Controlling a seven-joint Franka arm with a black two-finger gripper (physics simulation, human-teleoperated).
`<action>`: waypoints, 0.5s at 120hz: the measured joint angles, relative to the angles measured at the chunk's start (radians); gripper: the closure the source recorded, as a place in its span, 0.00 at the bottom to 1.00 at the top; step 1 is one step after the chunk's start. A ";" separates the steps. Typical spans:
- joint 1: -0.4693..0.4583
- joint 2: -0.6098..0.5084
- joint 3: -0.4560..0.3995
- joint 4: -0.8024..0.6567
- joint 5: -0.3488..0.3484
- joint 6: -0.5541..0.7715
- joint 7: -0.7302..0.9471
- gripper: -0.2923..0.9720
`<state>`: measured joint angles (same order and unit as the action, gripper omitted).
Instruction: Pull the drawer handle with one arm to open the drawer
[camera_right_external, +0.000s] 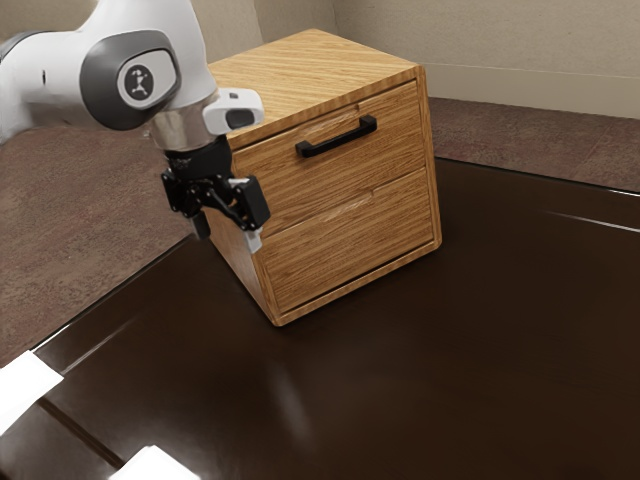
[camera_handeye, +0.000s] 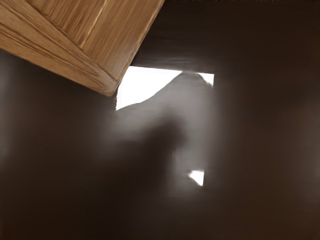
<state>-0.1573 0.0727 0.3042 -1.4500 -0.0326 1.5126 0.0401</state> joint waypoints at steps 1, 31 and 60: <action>-0.001 0.000 0.000 0.000 0.000 0.000 0.000 0.23; -0.003 -0.061 -0.039 0.106 0.103 0.013 0.005 0.23; -0.352 0.068 -0.052 0.115 0.382 0.121 0.023 0.23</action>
<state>-0.5092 0.1405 0.2525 -1.3354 0.3494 1.6334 0.0632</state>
